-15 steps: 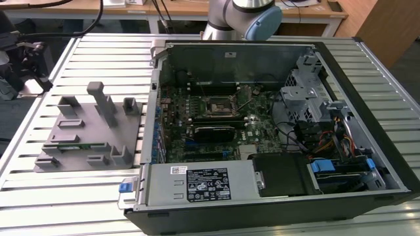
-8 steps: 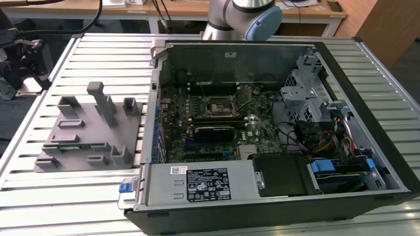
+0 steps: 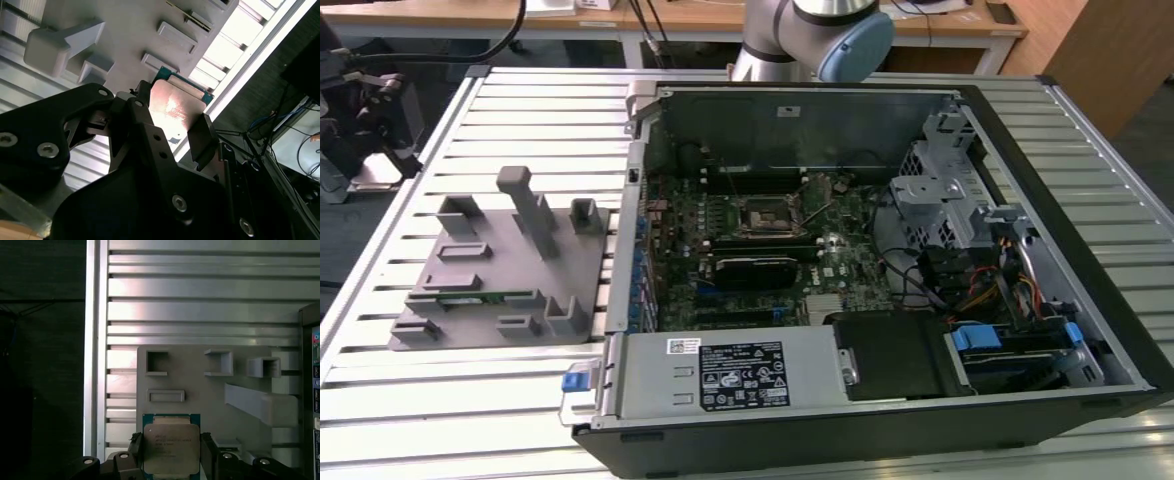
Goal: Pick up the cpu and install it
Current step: 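Pick up the cpu and move it towards the insertion slot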
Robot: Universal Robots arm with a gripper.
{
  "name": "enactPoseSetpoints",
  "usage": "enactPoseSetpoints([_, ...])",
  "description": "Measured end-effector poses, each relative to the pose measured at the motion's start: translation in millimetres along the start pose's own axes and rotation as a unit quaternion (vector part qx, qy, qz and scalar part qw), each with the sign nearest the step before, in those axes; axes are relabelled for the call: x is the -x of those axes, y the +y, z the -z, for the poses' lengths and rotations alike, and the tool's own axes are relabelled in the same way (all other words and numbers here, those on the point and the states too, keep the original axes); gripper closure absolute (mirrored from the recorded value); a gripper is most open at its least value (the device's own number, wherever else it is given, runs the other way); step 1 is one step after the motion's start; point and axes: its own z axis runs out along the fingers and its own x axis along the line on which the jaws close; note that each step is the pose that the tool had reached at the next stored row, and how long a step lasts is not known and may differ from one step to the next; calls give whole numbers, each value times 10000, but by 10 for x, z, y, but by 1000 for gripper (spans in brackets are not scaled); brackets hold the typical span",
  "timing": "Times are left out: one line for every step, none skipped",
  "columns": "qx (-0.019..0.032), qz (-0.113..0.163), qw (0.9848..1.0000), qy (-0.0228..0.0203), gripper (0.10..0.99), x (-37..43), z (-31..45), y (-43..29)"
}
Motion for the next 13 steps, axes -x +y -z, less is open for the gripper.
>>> enactPoseSetpoints([0,0,10000,0,545,0,5,0])
enactPoseSetpoints([0,0,10000,1,545,0,10,1])
enactPoseSetpoints([0,0,10000,0,545,0,13,2])
enactPoseSetpoints([0,0,10000,0,545,0,18,2])
enactPoseSetpoints([0,0,10000,0,545,0,22,3])
enactPoseSetpoints([0,0,10000,0,545,0,27,4])
enactPoseSetpoints([-1,0,10000,1,545,0,35,5])
enactPoseSetpoints([0,0,10000,0,545,0,42,6])
enactPoseSetpoints([0,0,10000,0,545,0,51,6])
enactPoseSetpoints([0,0,10000,0,545,0,60,7])
enactPoseSetpoints([0,0,10000,0,545,0,69,8])
enactPoseSetpoints([0,0,10000,0,545,0,77,8])
enactPoseSetpoints([0,0,10000,1,545,0,87,9])
